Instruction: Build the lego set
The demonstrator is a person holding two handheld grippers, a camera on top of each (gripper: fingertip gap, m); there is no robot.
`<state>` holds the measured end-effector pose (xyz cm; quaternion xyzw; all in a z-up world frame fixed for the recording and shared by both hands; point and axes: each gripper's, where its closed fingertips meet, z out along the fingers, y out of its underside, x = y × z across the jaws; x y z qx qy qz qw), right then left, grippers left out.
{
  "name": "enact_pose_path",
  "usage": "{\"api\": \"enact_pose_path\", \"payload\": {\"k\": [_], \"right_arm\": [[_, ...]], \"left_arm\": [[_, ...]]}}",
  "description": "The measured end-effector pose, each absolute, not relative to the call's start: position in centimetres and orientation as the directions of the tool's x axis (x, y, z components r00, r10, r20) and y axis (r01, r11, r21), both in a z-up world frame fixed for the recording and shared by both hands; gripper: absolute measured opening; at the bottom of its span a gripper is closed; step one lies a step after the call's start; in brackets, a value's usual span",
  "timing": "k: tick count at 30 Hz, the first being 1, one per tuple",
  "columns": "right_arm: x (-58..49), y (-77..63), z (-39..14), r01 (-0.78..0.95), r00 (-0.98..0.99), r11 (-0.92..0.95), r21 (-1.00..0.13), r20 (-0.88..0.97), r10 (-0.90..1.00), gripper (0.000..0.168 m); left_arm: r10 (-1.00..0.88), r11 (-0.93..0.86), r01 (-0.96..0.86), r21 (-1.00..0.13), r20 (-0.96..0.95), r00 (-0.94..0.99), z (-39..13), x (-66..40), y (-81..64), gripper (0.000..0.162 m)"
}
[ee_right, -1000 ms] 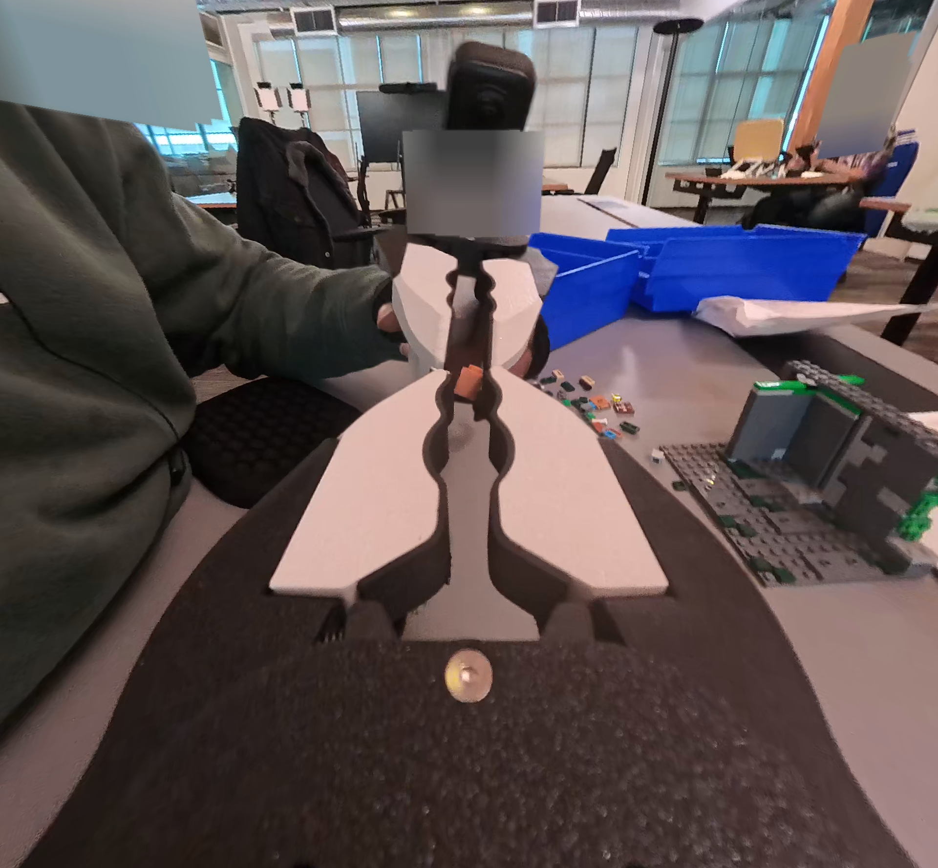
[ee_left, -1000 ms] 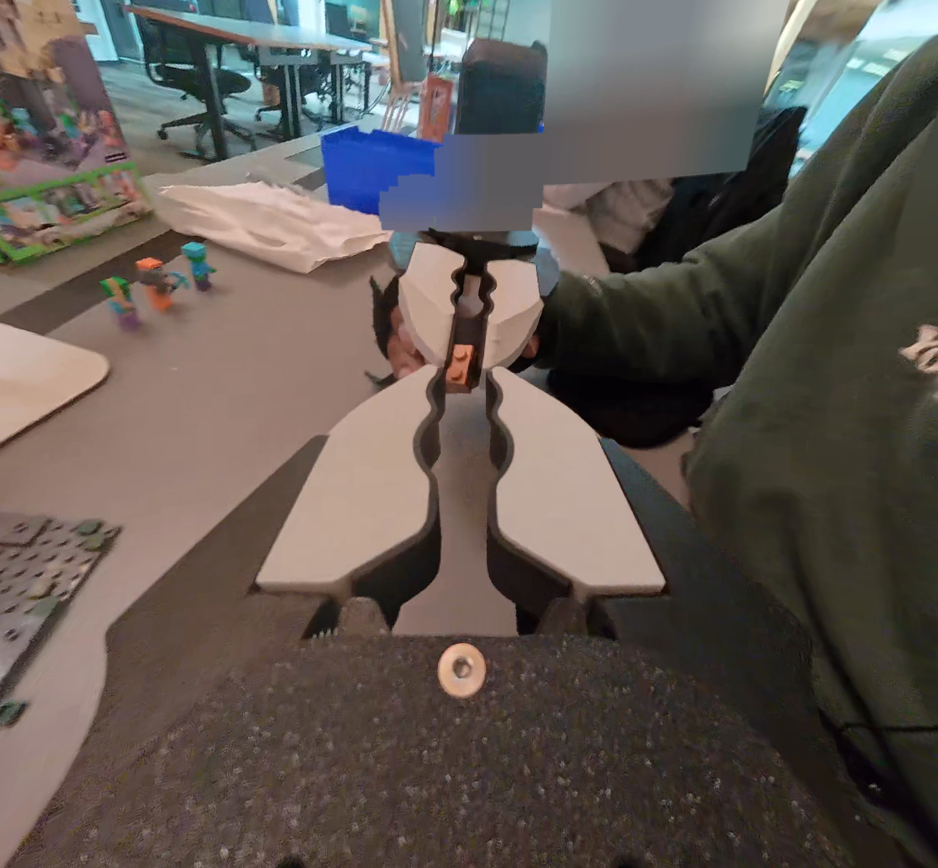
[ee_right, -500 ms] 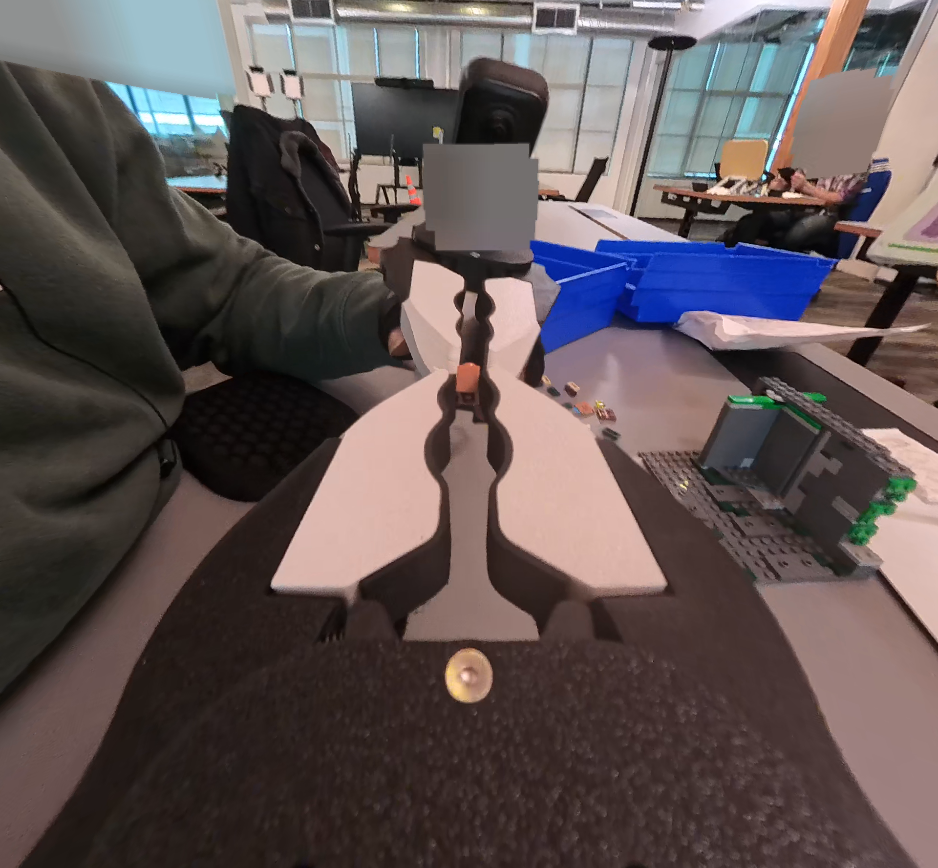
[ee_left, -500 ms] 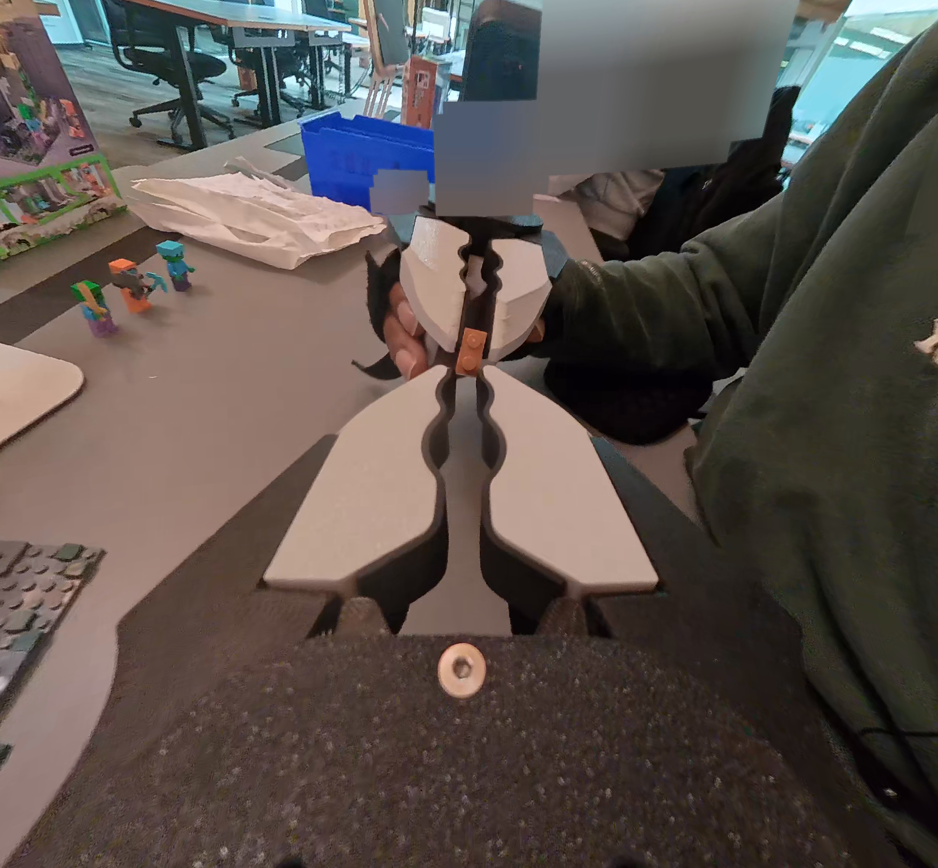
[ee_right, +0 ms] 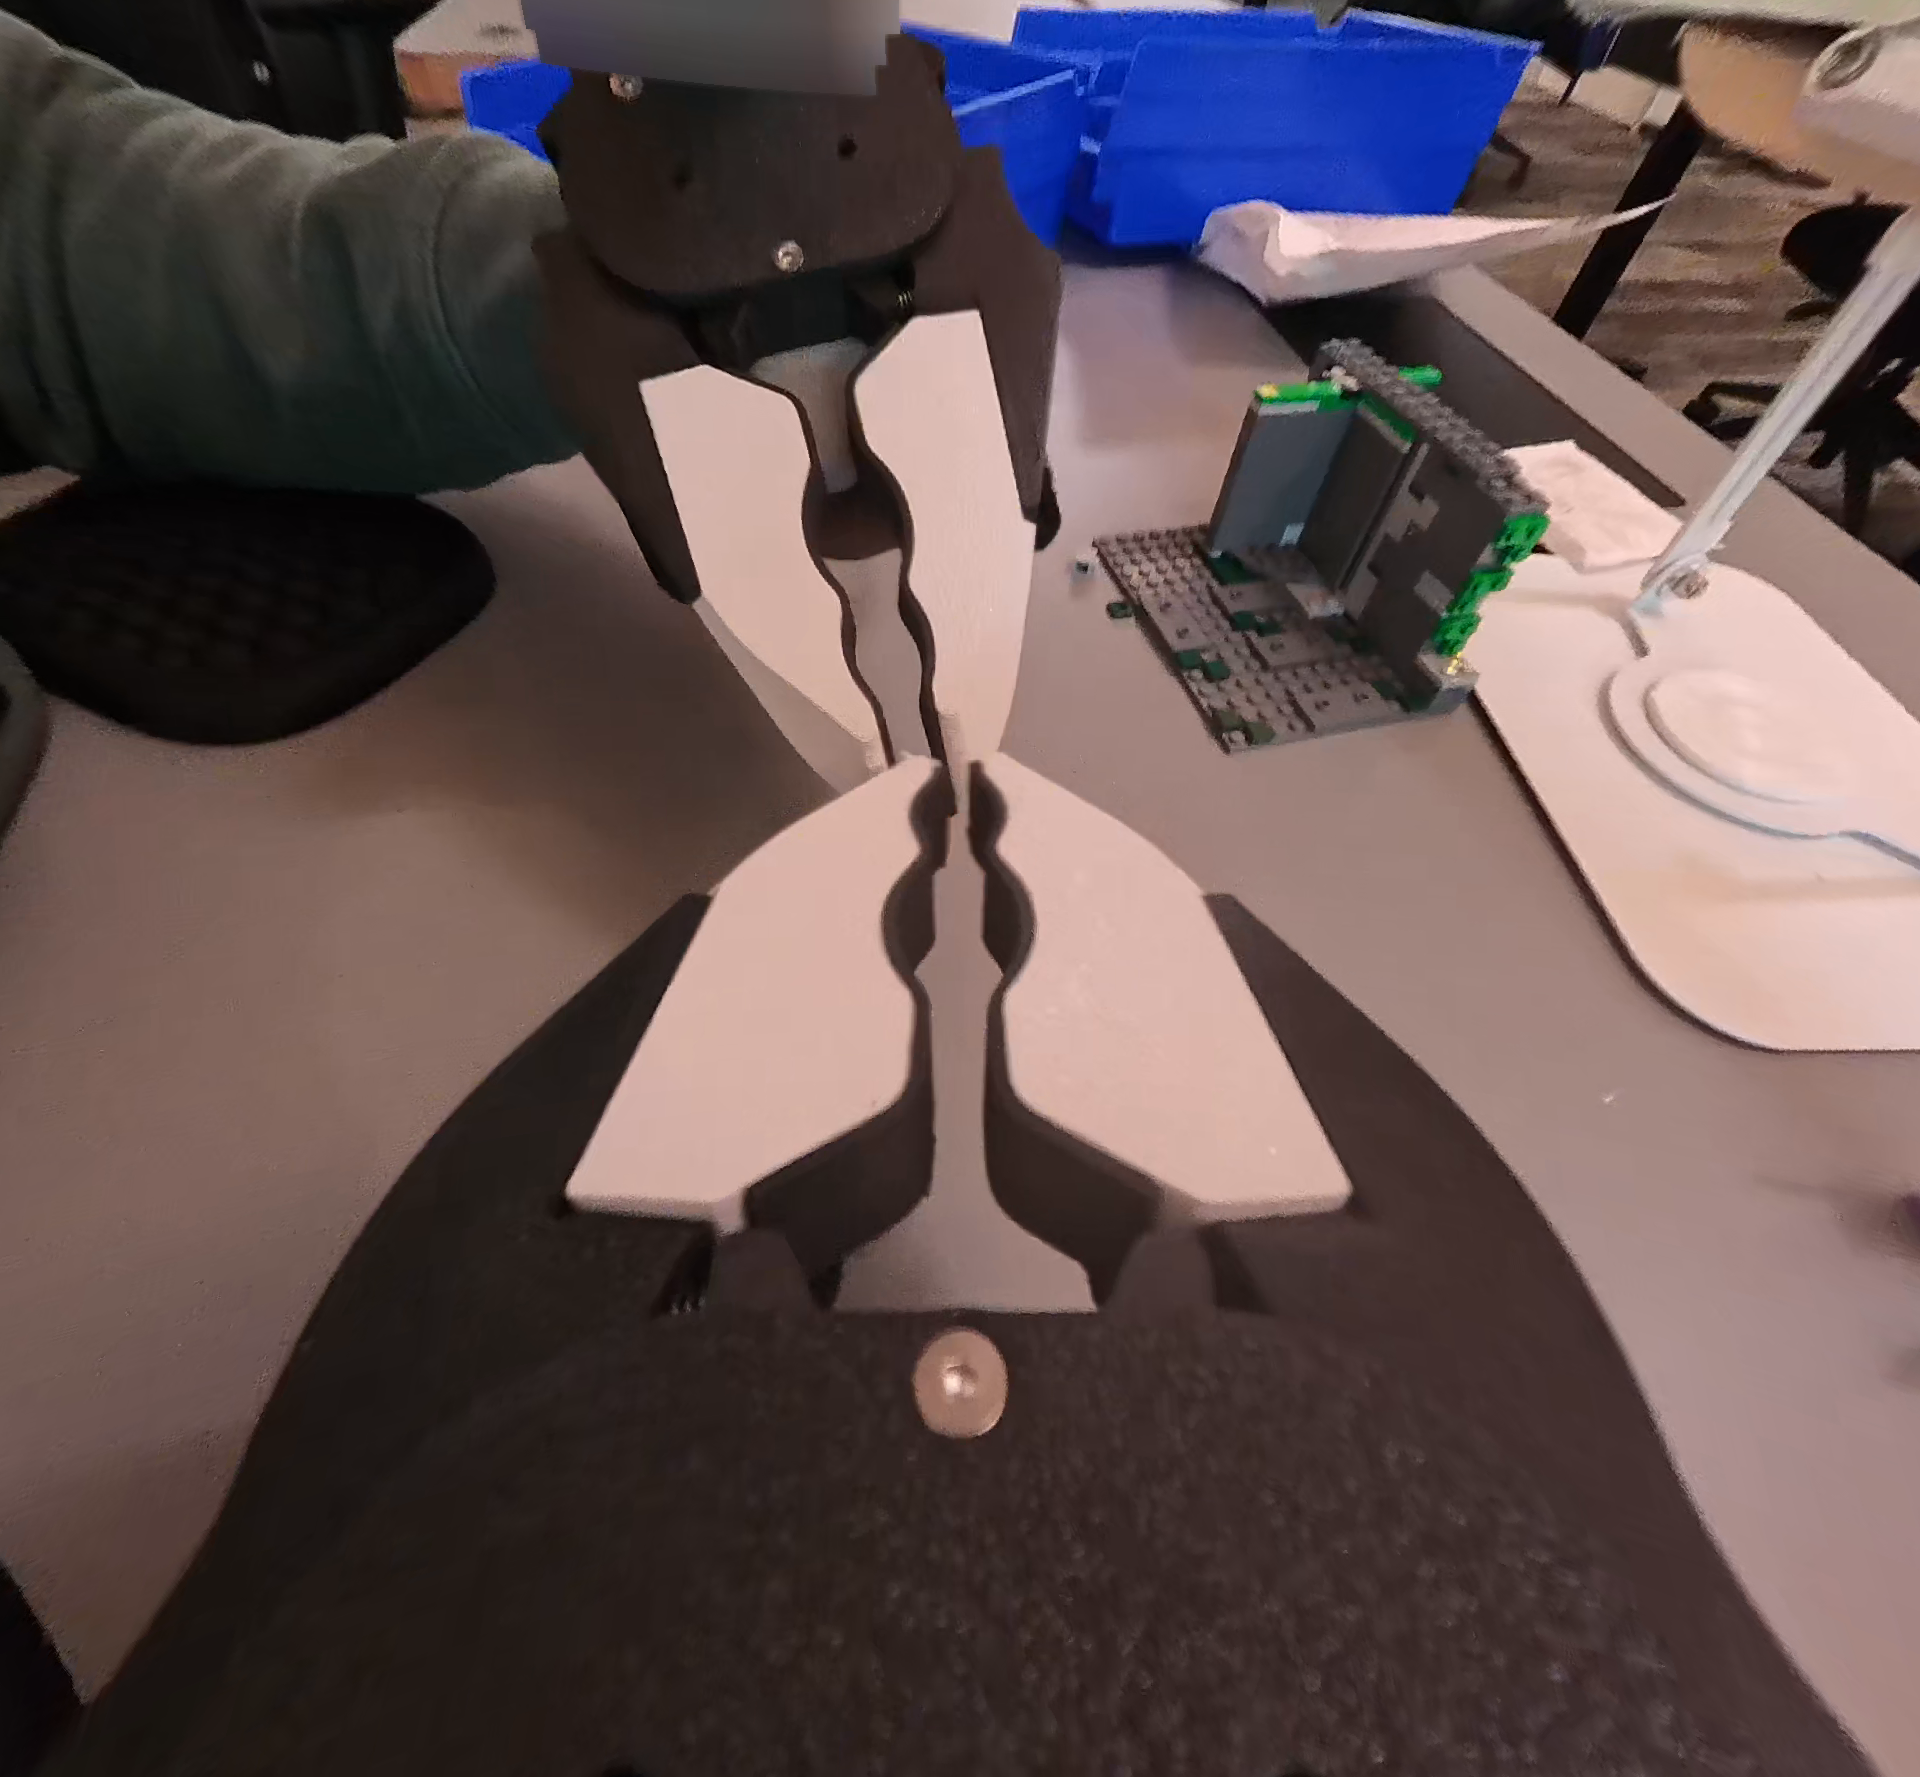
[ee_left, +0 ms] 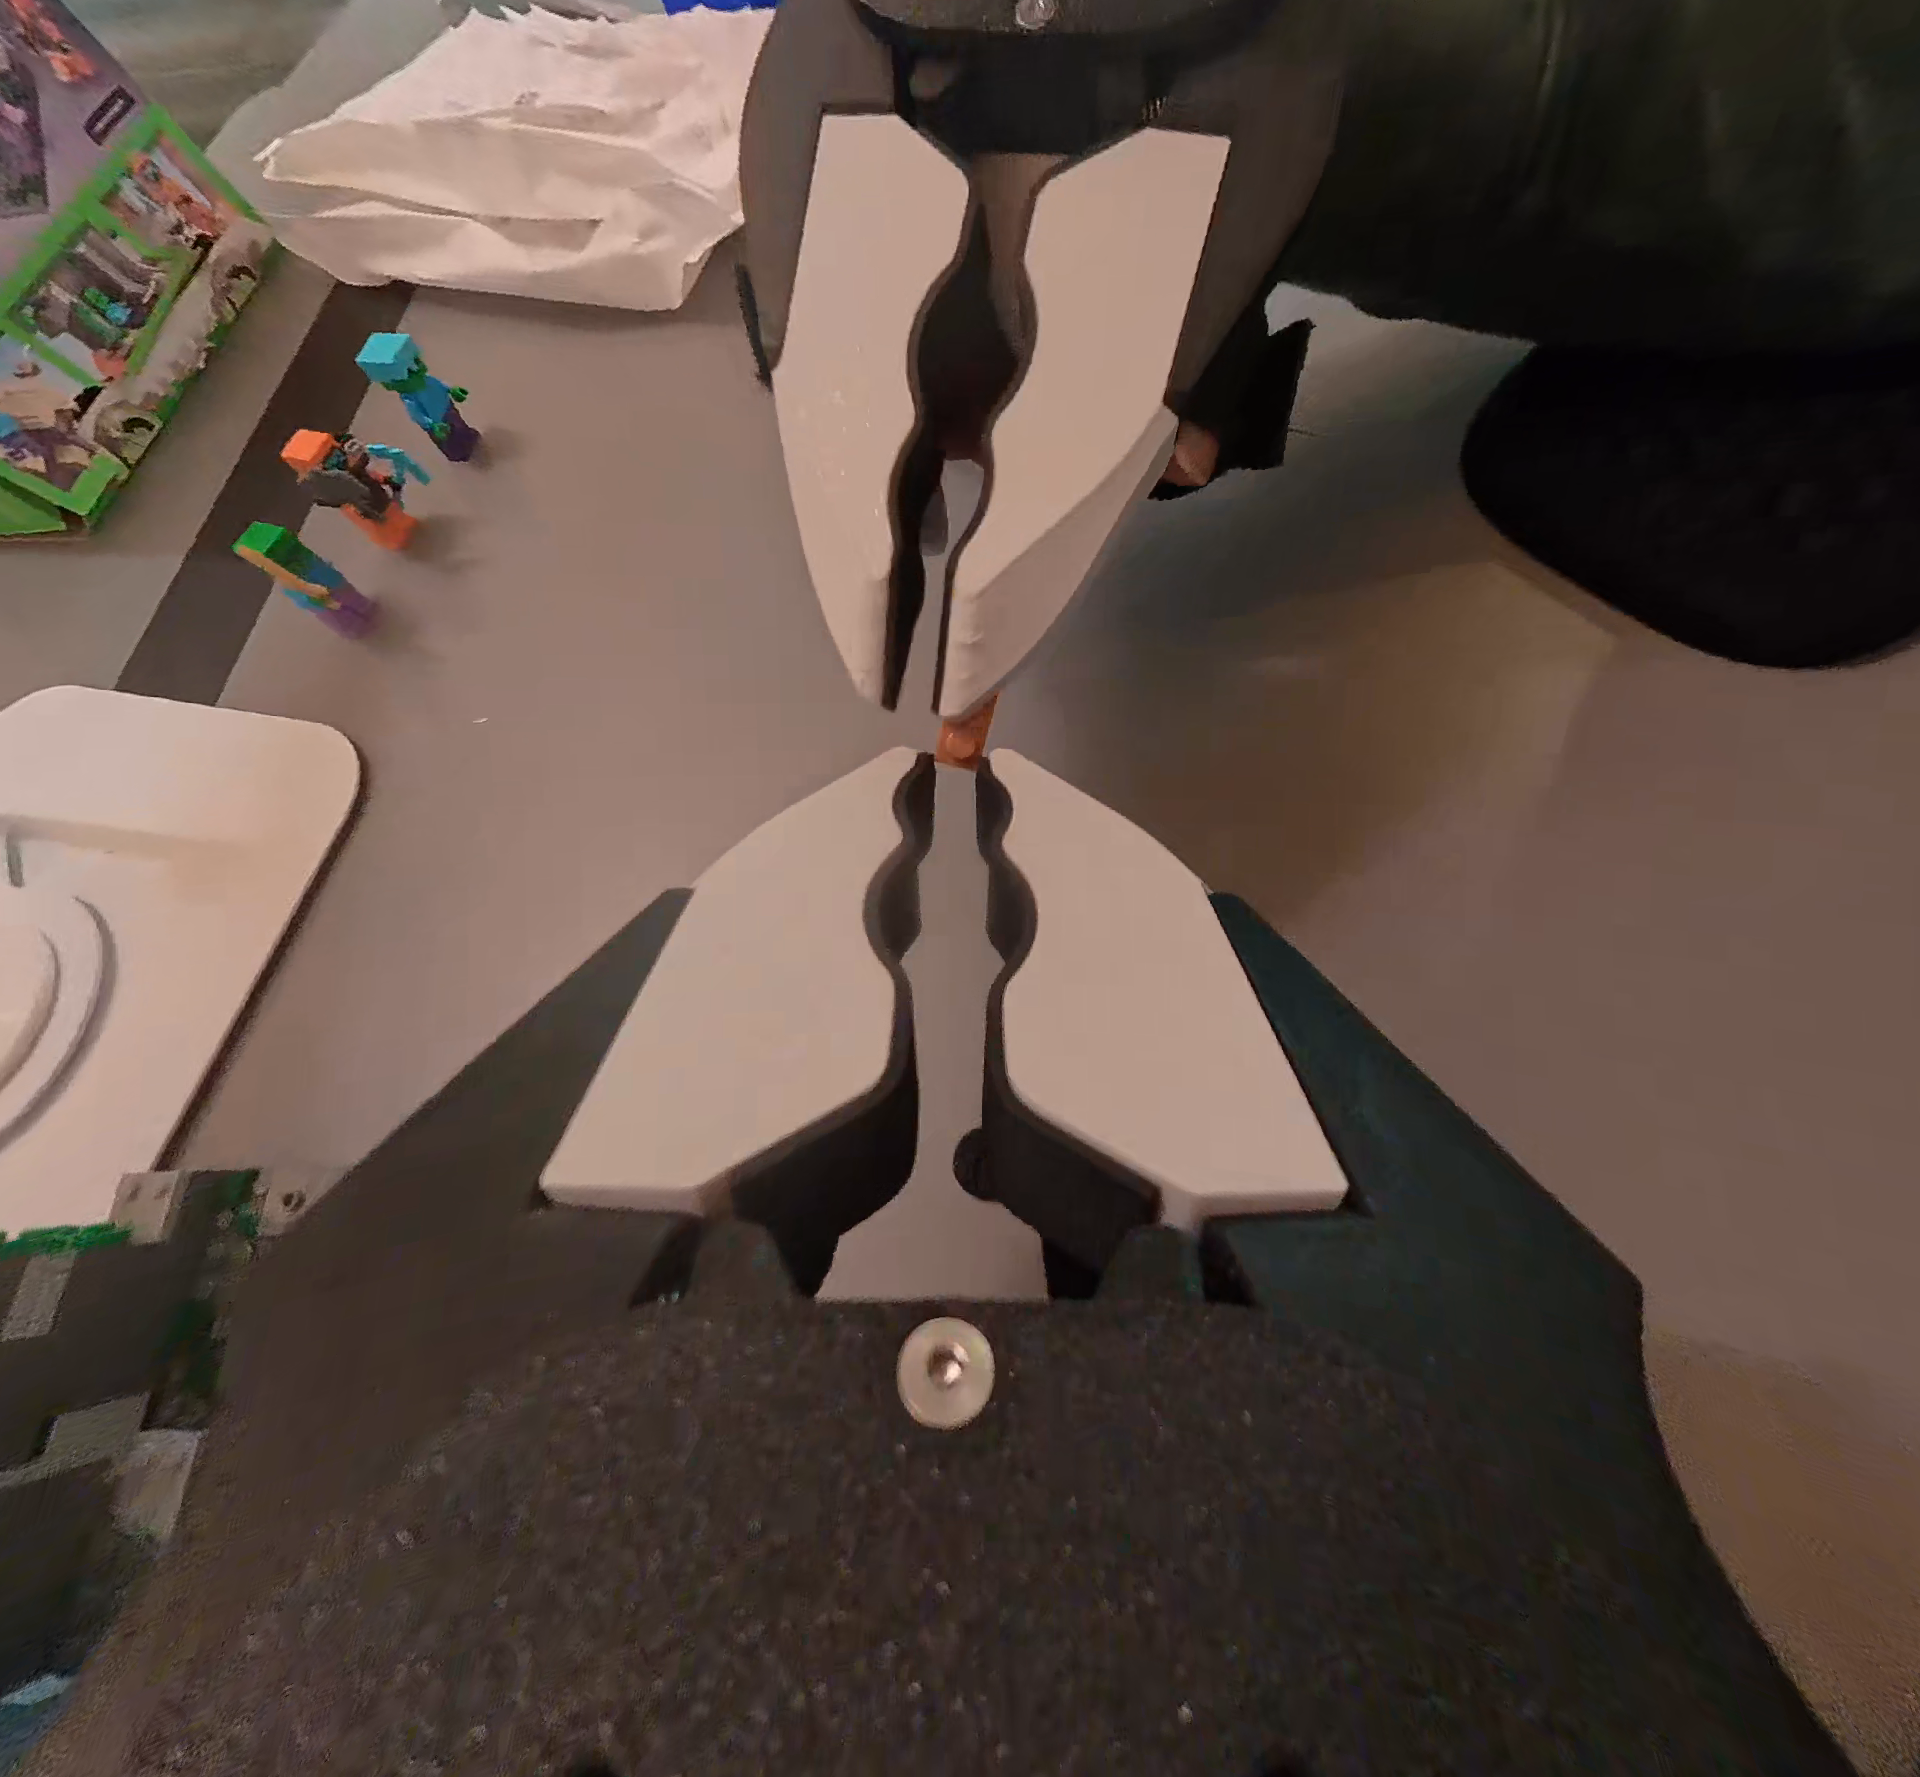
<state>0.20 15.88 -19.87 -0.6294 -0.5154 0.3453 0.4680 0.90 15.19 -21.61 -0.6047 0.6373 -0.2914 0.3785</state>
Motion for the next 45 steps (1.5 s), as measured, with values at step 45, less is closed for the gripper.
{"api": "enact_pose_path", "payload": {"k": [45], "right_arm": [[1.7, 19.5, -28.5, 0.595, 0.418, -0.249, -0.764, 0.03, 0.908, 0.011]], "left_arm": [[-0.994, -0.067, -0.714, -0.697, -0.017, 0.11, -29.2, -5.7, 17.7, 0.029]]}}
